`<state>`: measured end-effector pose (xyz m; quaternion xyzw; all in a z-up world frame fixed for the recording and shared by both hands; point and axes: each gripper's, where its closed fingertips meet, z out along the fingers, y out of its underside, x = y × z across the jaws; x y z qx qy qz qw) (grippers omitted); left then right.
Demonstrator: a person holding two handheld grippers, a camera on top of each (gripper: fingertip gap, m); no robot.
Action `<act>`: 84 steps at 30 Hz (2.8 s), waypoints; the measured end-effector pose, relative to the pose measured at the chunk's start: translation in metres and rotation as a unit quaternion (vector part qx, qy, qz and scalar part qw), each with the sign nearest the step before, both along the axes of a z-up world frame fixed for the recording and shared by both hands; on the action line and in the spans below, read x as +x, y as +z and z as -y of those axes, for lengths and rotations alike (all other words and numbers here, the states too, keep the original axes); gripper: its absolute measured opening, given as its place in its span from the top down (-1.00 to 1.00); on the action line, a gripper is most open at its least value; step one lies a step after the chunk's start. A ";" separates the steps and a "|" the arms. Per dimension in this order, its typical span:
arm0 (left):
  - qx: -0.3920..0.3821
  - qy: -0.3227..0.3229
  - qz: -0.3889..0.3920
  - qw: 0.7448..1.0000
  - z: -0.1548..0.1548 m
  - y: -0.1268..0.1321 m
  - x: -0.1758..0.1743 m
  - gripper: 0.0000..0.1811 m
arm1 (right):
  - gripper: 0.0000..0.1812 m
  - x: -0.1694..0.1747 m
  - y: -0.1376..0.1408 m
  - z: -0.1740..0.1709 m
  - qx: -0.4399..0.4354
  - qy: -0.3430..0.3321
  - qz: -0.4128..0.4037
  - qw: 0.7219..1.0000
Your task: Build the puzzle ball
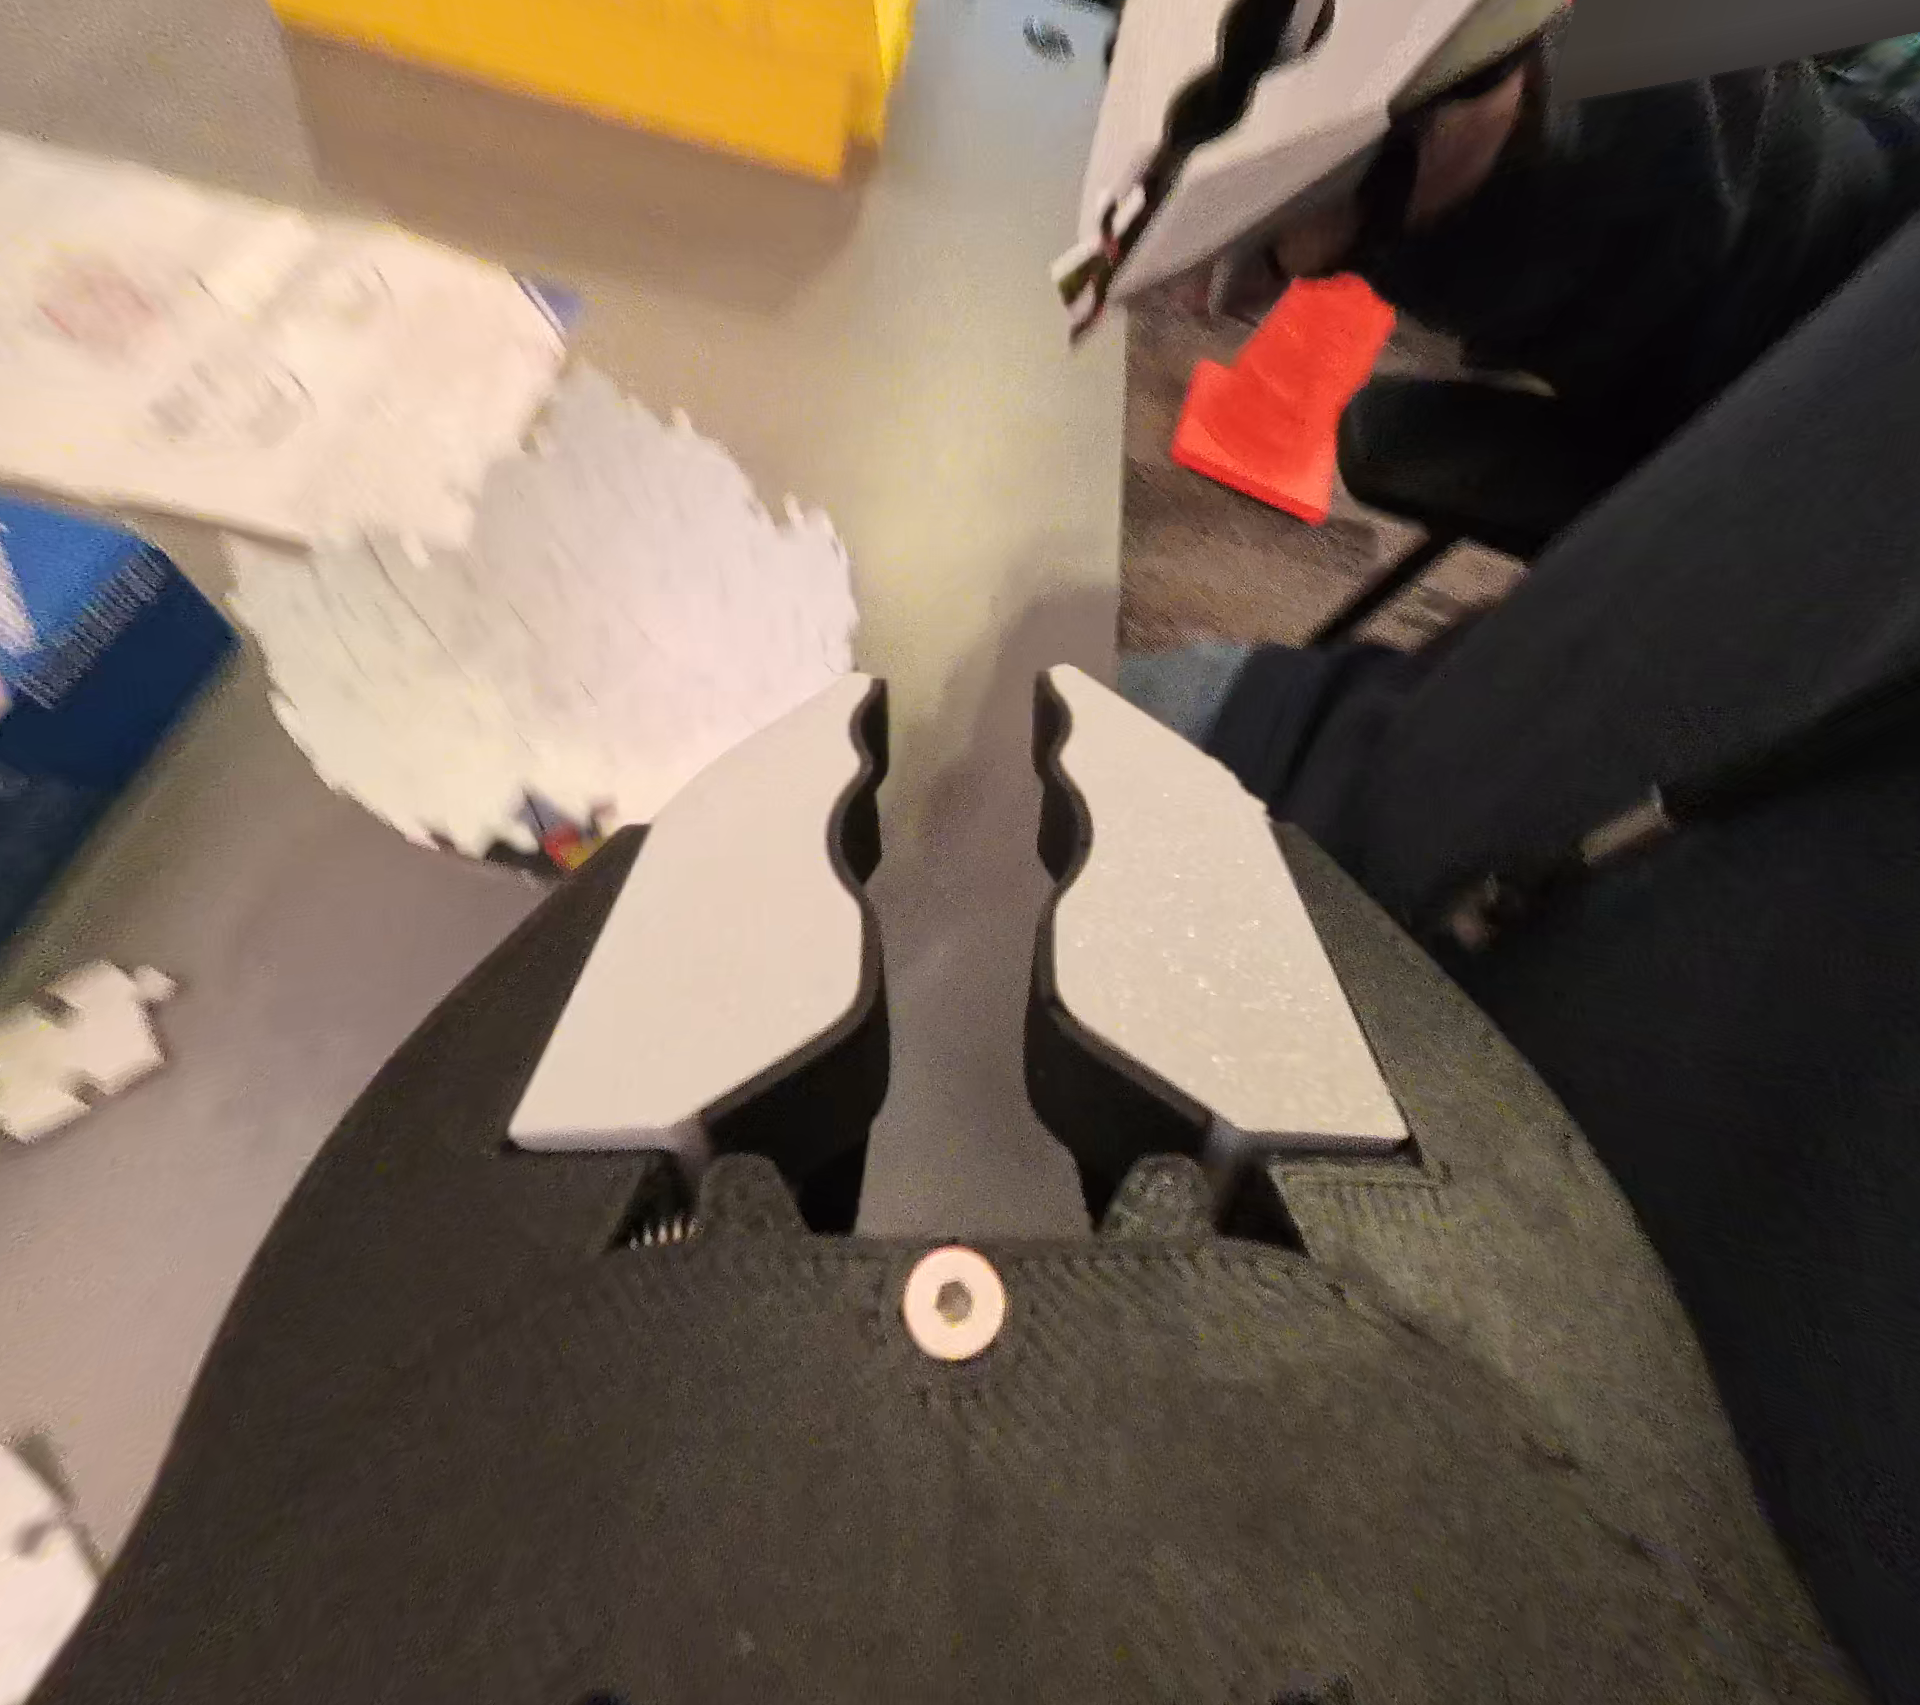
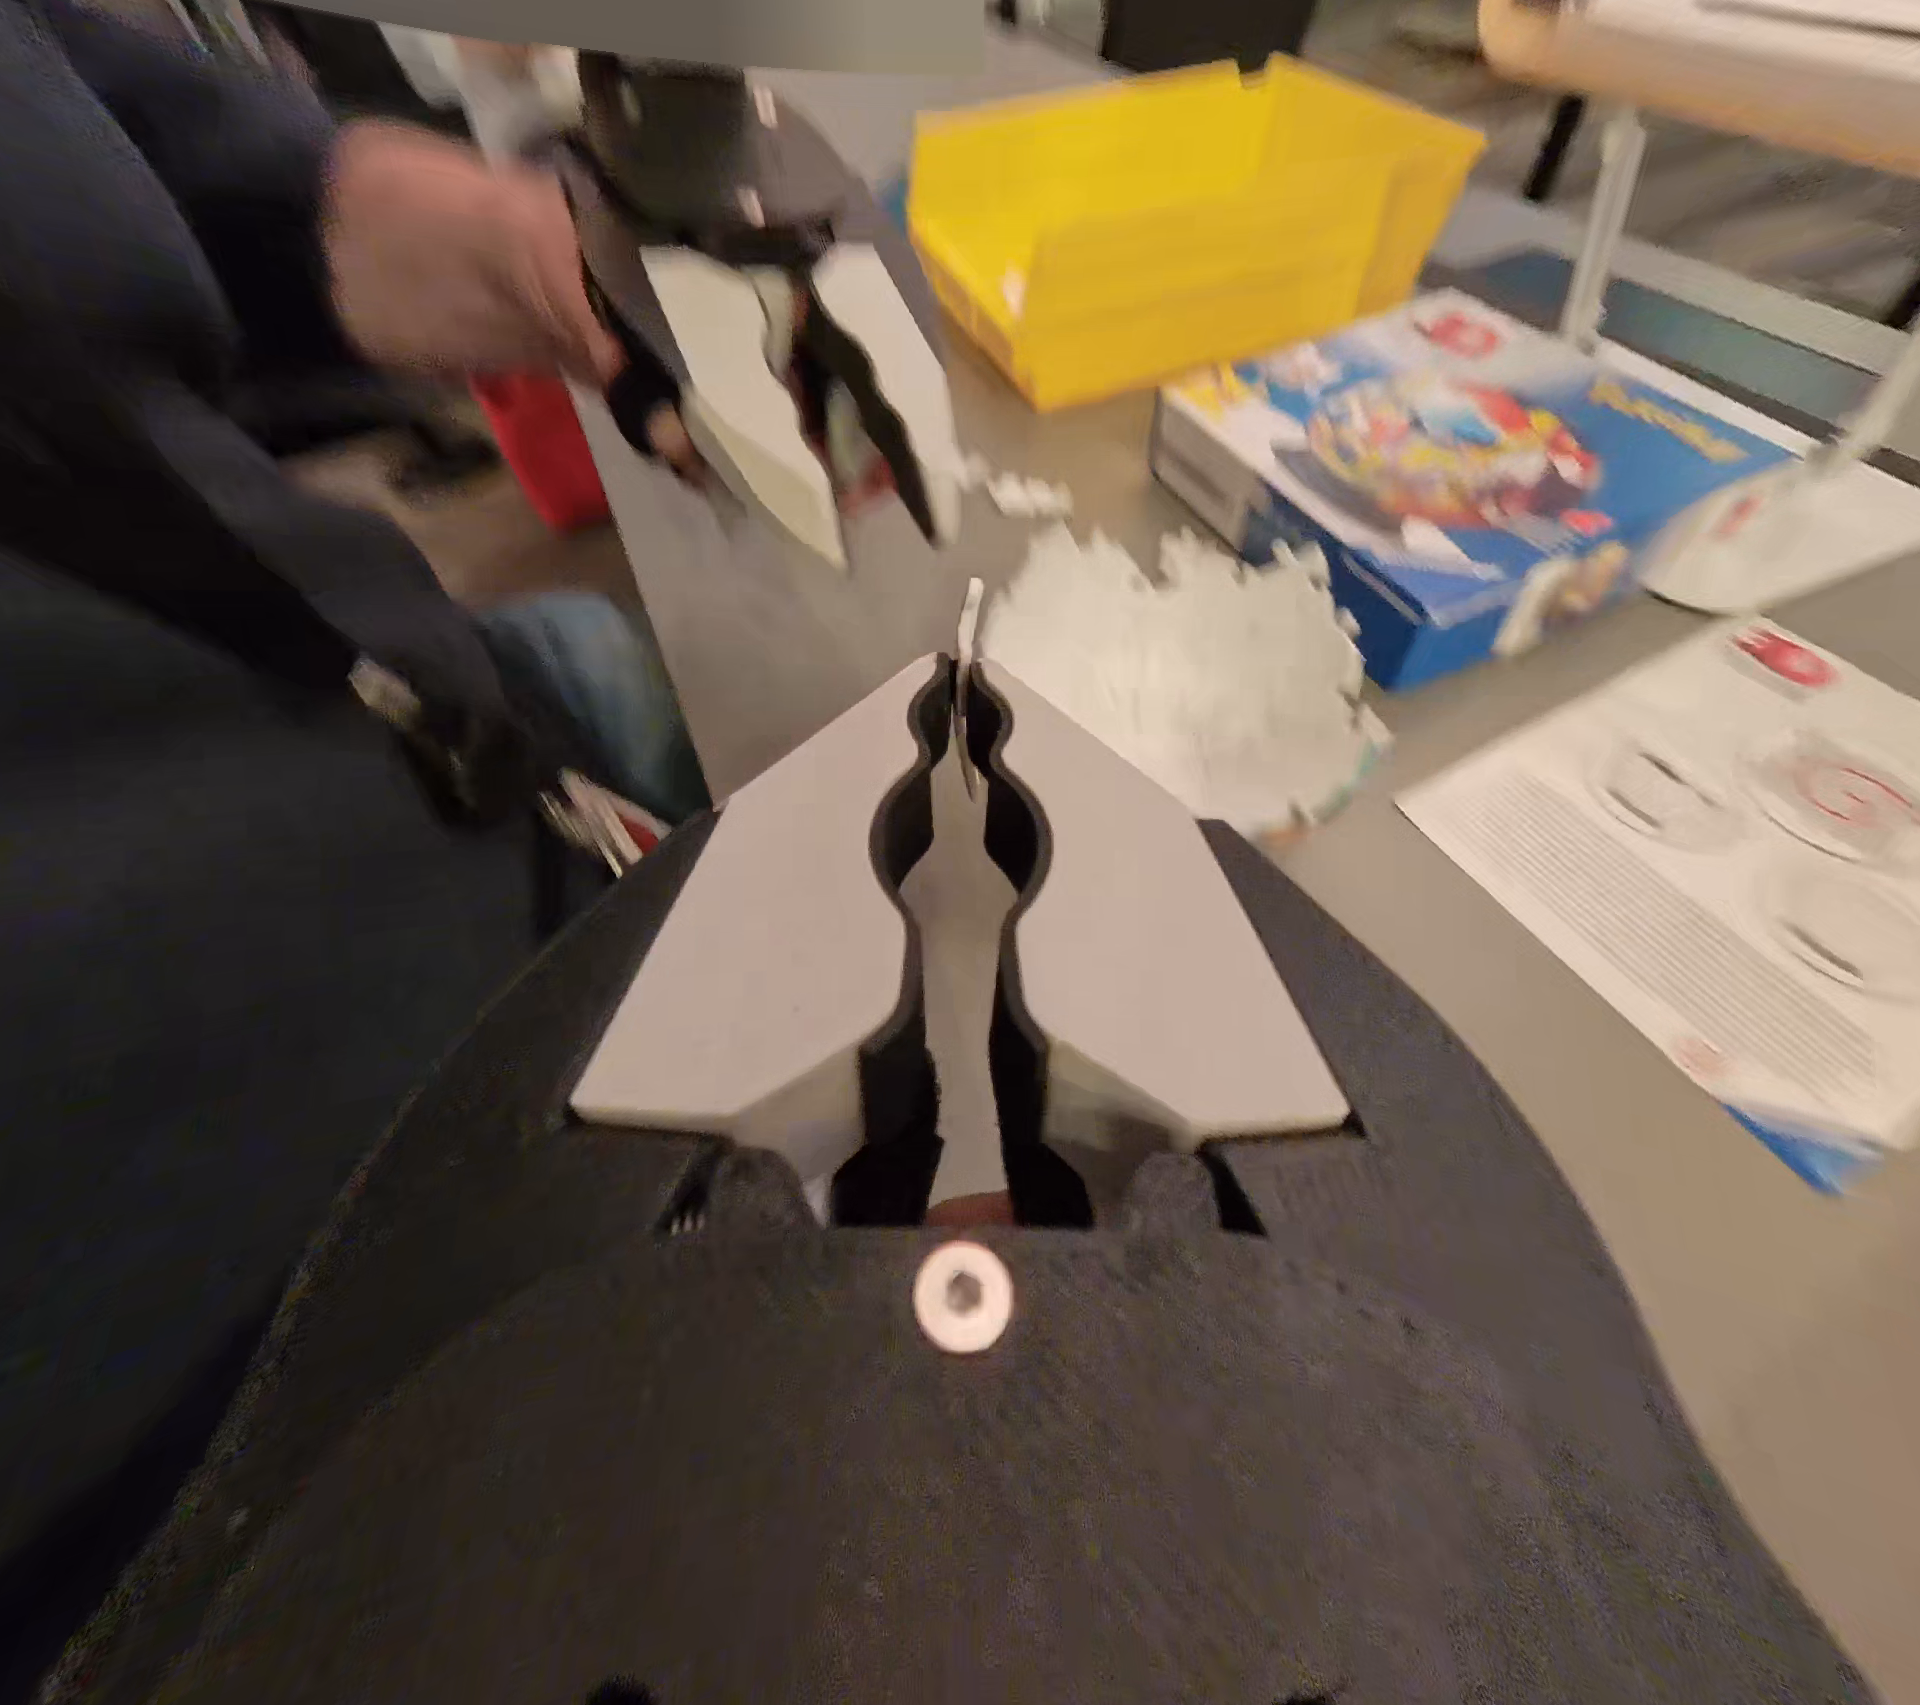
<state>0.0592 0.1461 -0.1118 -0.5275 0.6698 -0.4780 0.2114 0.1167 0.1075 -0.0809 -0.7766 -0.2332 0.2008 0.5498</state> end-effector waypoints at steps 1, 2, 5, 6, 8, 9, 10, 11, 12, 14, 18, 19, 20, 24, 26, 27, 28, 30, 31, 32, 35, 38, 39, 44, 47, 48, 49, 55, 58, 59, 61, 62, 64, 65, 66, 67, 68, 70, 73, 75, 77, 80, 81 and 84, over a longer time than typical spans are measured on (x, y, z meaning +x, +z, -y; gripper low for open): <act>0.018 0.012 0.027 0.999 0.000 0.011 0.010 0.68 | 1.00 -0.007 0.013 -0.006 0.012 0.007 -0.057 0.998; 0.027 0.010 0.052 0.998 0.004 0.021 0.018 0.64 | 0.99 -0.011 0.025 -0.011 0.019 0.010 -0.117 0.993; 0.011 0.005 0.114 0.993 0.019 0.044 0.040 0.59 | 1.00 -0.017 0.048 -0.025 0.016 0.024 -0.274 0.961; -0.009 -0.001 0.131 0.991 0.024 0.052 0.044 0.64 | 1.00 -0.017 0.051 -0.028 0.015 0.026 -0.308 0.951; -0.059 0.006 0.161 0.985 0.026 0.067 0.049 0.79 | 0.99 -0.017 0.055 -0.031 0.010 0.033 -0.363 0.931; -0.084 0.010 0.170 0.982 0.025 0.072 0.050 0.88 | 0.99 -0.017 0.056 -0.032 0.009 0.036 -0.380 0.924; -0.099 0.009 0.170 0.980 0.024 0.072 0.051 0.91 | 1.00 -0.016 0.056 -0.032 0.007 0.036 -0.393 0.919; -0.109 0.006 0.167 0.980 0.024 0.072 0.051 0.92 | 1.00 -0.016 0.055 -0.032 0.006 0.037 -0.400 0.916; -0.113 0.003 0.166 0.980 0.025 0.071 0.051 0.92 | 1.00 -0.016 0.055 -0.032 0.006 0.040 -0.403 0.914; -0.107 0.002 0.170 0.980 0.027 0.070 0.049 0.95 | 0.97 -0.018 0.054 -0.029 0.004 0.046 -0.406 0.913; -0.076 0.007 0.181 0.980 0.026 0.068 0.046 0.98 | 0.91 -0.020 0.051 -0.032 -0.005 0.036 -0.397 0.917; -0.049 0.017 0.183 0.982 0.022 0.067 0.046 0.98 | 0.80 -0.017 0.049 -0.034 -0.010 0.022 -0.388 0.921; -0.009 0.033 0.186 0.982 0.015 0.067 0.046 0.98 | 0.74 -0.011 0.049 -0.035 -0.011 0.007 -0.379 0.925; 0.379 0.077 0.170 0.906 -0.022 0.055 0.050 0.97 | 0.64 0.006 0.039 -0.036 -0.070 -0.061 -0.333 0.938; 0.536 0.049 0.177 0.824 -0.029 0.052 0.054 0.97 | 0.62 0.008 0.035 -0.039 -0.107 -0.088 -0.342 0.929; 0.557 0.033 0.181 0.810 -0.027 0.049 0.056 0.97 | 0.62 0.010 0.029 -0.042 -0.129 -0.109 -0.349 0.922; 0.575 0.023 0.180 0.797 -0.027 0.046 0.058 0.97 | 0.65 0.009 0.023 -0.044 -0.151 -0.123 -0.356 0.914; 0.618 0.010 0.197 0.761 -0.025 0.048 0.060 0.97 | 0.65 0.005 0.008 -0.047 -0.187 -0.142 -0.360 0.903; 0.625 -0.005 0.200 0.755 -0.021 0.047 0.061 0.97 | 0.70 0.004 0.004 -0.048 -0.191 -0.149 -0.368 0.897; 0.636 -0.015 0.198 0.746 -0.020 0.044 0.062 0.97 | 0.86 0.003 0.007 -0.049 -0.184 -0.148 -0.390 0.890; 0.666 -0.020 0.196 0.719 -0.030 0.045 0.064 0.98 | 0.76 -0.002 0.012 -0.046 -0.177 -0.131 -0.428 0.877; 0.677 -0.035 0.198 0.708 -0.034 0.041 0.064 0.97 | 0.70 0.002 0.013 -0.043 -0.172 -0.132 -0.454 0.864; 0.676 -0.045 0.204 0.707 -0.030 0.038 0.064 0.98 | 0.69 0.002 0.013 -0.044 -0.173 -0.134 -0.458 0.862; 0.685 -0.064 0.224 0.690 -0.018 0.031 0.067 0.98 | 0.93 0.001 0.002 -0.052 -0.189 -0.154 -0.446 0.861; 0.672 -0.076 0.207 0.707 -0.016 0.023 0.068 0.90 | 0.99 0.005 -0.004 -0.050 -0.189 -0.164 -0.448 0.859; 0.668 -0.079 0.208 0.710 -0.014 0.021 0.067 0.88 | 0.99 0.007 -0.005 -0.049 -0.187 -0.167 -0.448 0.858; 0.662 -0.087 0.205 0.716 -0.014 0.019 0.067 0.90 | 0.99 0.011 -0.007 -0.048 -0.183 -0.176 -0.445 0.859; 0.521 -0.036 0.112 0.845 -0.063 0.028 0.071 0.56 | 1.00 0.035 -0.018 -0.036 -0.170 -0.213 -0.432 0.859; 0.366 0.030 -0.024 0.930 -0.101 0.007 0.077 0.40 | 1.00 0.043 -0.022 -0.032 -0.162 -0.222 -0.417 0.866; 0.336 0.033 -0.057 0.939 -0.109 -0.004 0.078 0.40 | 1.00 0.043 -0.022 -0.031 -0.160 -0.222 -0.416 0.867; 0.299 0.037 -0.123 0.946 -0.124 -0.029 0.079 0.39 | 1.00 0.042 -0.023 -0.031 -0.157 -0.218 -0.415 0.869; 0.279 0.019 -0.158 0.947 -0.123 -0.041 0.077 0.41 | 1.00 0.041 -0.025 -0.030 -0.157 -0.215 -0.416 0.870; 0.237 0.008 -0.184 0.954 -0.118 -0.054 0.082 0.47 | 1.00 0.038 -0.027 -0.030 -0.158 -0.210 -0.419 0.869; 0.224 -0.002 -0.211 0.951 -0.117 -0.063 0.081 0.47 | 1.00 0.038 -0.028 -0.029 -0.158 -0.210 -0.421 0.868; 0.227 -0.012 -0.237 0.944 -0.117 -0.071 0.079 0.50 | 1.00 0.038 -0.029 -0.028 -0.157 -0.209 -0.422 0.868; 0.246 -0.012 -0.239 0.939 -0.120 -0.073 0.081 0.52 | 1.00 0.038 -0.029 -0.027 -0.154 -0.207 -0.424 0.868; 0.262 -0.014 -0.245 0.933 -0.122 -0.075 0.083 0.54 | 1.00 0.039 -0.029 -0.026 -0.152 -0.204 -0.428 0.867; 0.252 -0.028 -0.283 0.925 -0.120 -0.087 0.080 0.58 | 1.00 0.039 -0.028 -0.025 -0.149 -0.200 -0.436 0.865; 0.242 -0.030 -0.291 0.925 -0.121 -0.094 0.083 0.70 | 1.00 0.038 -0.029 -0.023 -0.147 -0.194 -0.437 0.866; 0.229 -0.031 -0.293 0.928 -0.118 -0.094 0.083 0.84 | 1.00 0.038 -0.031 -0.023 -0.146 -0.193 -0.439 0.865; 0.243 -0.026 -0.288 0.926 -0.118 -0.092 0.086 0.85 | 1.00 0.039 -0.033 -0.022 -0.148 -0.194 -0.441 0.864; 0.252 -0.011 -0.273 0.928 -0.120 -0.083 0.089 0.90 | 1.00 0.039 -0.035 -0.022 -0.150 -0.195 -0.434 0.866; 0.258 -0.006 -0.269 0.928 -0.122 -0.080 0.089 0.91 | 1.00 0.039 -0.036 -0.022 -0.152 -0.196 -0.431 0.868; 0.268 0.015 -0.253 0.929 -0.124 -0.069 0.090 0.94 | 1.00 0.039 -0.039 -0.023 -0.156 -0.197 -0.422 0.871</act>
